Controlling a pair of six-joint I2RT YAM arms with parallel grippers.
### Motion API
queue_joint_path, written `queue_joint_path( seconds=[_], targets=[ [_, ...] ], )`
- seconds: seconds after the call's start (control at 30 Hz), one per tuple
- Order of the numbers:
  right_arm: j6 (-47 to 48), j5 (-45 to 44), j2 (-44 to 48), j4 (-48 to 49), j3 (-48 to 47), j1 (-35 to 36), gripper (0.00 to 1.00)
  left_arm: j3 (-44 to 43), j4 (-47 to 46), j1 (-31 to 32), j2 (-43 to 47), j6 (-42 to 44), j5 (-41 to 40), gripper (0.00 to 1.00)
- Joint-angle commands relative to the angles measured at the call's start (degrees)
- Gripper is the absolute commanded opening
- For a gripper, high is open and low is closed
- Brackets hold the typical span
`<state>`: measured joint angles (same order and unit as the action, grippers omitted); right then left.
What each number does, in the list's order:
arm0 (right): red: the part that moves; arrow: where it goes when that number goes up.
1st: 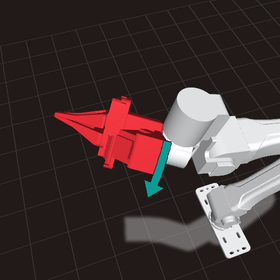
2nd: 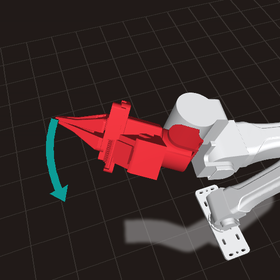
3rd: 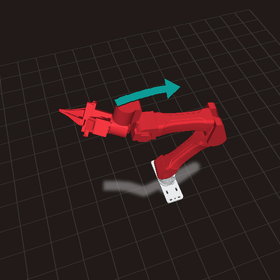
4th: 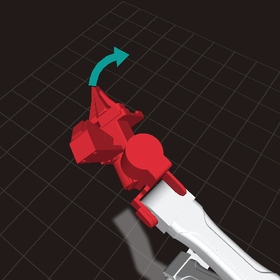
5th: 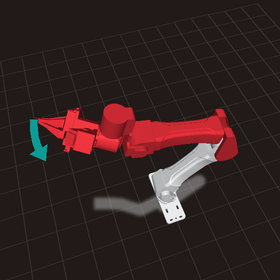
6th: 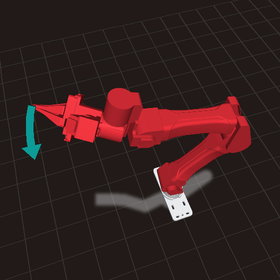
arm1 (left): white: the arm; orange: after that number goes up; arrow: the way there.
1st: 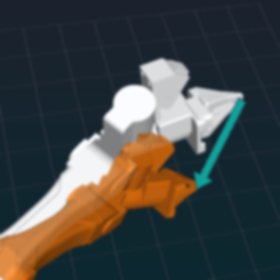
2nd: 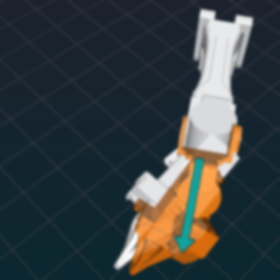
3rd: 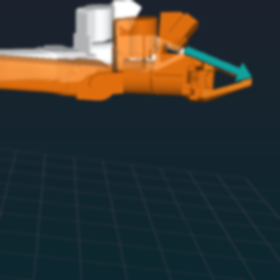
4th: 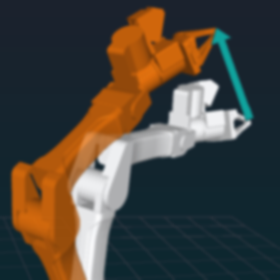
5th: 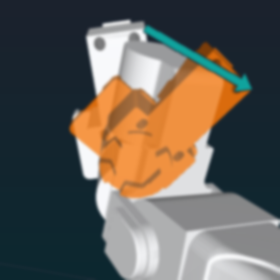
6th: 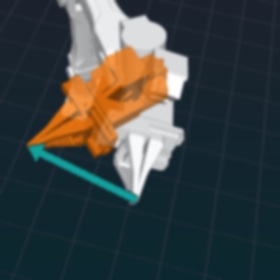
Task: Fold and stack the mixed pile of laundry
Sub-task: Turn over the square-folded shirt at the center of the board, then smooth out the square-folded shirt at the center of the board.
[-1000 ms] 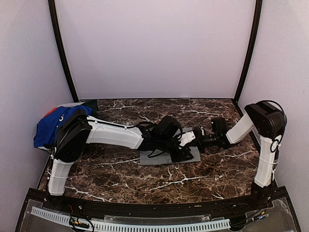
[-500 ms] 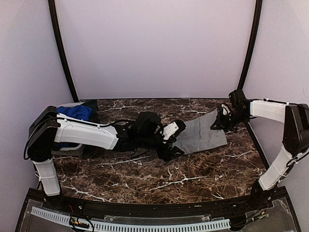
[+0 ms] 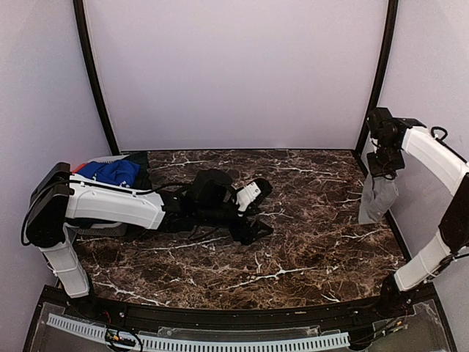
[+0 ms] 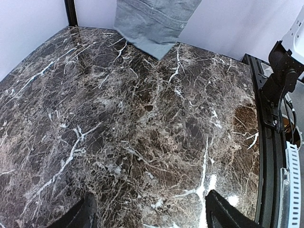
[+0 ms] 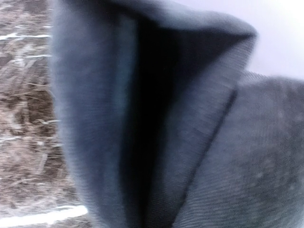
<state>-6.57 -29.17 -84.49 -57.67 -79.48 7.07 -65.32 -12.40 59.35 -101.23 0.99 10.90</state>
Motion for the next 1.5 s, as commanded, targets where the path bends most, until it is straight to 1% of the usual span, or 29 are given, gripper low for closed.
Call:
queue_joint_path(
  seconds=[0.0,0.07,0.17,0.27,0.3,0.4,0.5,0.63,0.67,0.73,0.83,0.93,1.0,1.1,1.13,1.2,1.27,1.33,1.4,1.47],
  targets=[
    [2.64,-13.09,-4.76,-5.26,-4.84,2.35,0.00,1.35,-0.10,-0.57,2.70,0.42,-0.34,0.77],
    [2.04,-14.35,-9.46,-6.42,-6.91,6.79,0.00,1.34,0.40,-0.82,2.64,0.84,-0.79,0.77],
    [-0.47,-13.61,-18.61,-9.53,-13.57,15.01,0.00,1.42,1.78,-1.61,2.96,0.26,-1.33,0.77],
    [-1.44,-9.90,-28.86,-9.63,-18.91,22.44,0.00,2.29,3.01,-2.62,5.22,-1.47,-1.17,0.77],
    [-2.08,-8.75,-34.06,-9.50,-20.18,24.83,0.00,3.22,3.33,-3.49,6.03,-3.03,-0.89,0.77],
    [-5.55,-5.51,-44.76,-10.41,-25.34,31.25,0.00,5.60,3.07,-4.80,11.21,-5.38,0.06,0.77],
    [-7.14,-1.54,-51.01,-9.46,-30.06,36.59,0.00,6.28,6.00,-5.25,14.38,-5.93,-1.26,0.77],
    [-9.79,0.99,-54.95,-10.21,-34.74,41.16,0.00,7.98,7.76,-5.68,18.49,-7.29,-3.03,0.77],
    [-10.33,2.15,-55.25,-10.19,-35.70,42.06,0.06,8.39,7.77,-5.75,19.88,-8.08,-3.37,0.77],
    [-10.59,4.63,-54.97,-9.17,-36.77,43.60,0.22,10.66,7.20,-6.36,21.72,-8.90,-3.47,0.77],
    [-10.17,8.39,-53.21,-7.76,-38.17,45.56,0.43,12.10,6.80,-6.92,23.76,-10.07,-4.36,0.77],
    [-8.73,14.13,-49.14,-4.96,-38.73,47.40,0.57,12.29,7.14,-7.70,25.63,-11.70,-4.74,0.78],
    [-7.48,20.25,-45.71,-1.99,-38.54,47.67,0.63,12.01,7.07,-8.17,26.55,-12.82,-4.54,0.79],
    [-5.81,30.22,-38.83,5.03,-35.52,46.90,0.77,10.84,7.15,-8.43,27.51,-13.68,-4.63,0.79],
    [-5.40,33.45,-36.14,7.54,-33.81,46.10,0.80,10.15,7.27,-8.46,27.72,-13.75,-4.60,0.79],
    [-4.82,41.59,-30.06,14.02,-27.97,43.03,0.82,9.72,6.47,-8.46,28.39,-13.78,-3.76,0.78],
    [-5.34,47.28,-25.48,19.68,-22.54,38.18,0.83,9.45,5.61,-8.46,28.48,-14.29,-3.50,0.78],
    [-6.10,51.76,-22.37,22.92,-17.87,32.01,0.82,8.14,6.63,-8.46,26.78,-14.36,-3.40,0.76],
    [-6.36,53.80,-20.51,25.26,-13.82,25.78,0.76,6.28,7.91,-8.51,23.50,-14.40,-3.08,0.76],
    [-6.18,54.19,-19.59,26.78,-9.99,20.33,0.67,3.81,8.24,-8.47,19.13,-15.18,-1.78,0.76]
  ],
)
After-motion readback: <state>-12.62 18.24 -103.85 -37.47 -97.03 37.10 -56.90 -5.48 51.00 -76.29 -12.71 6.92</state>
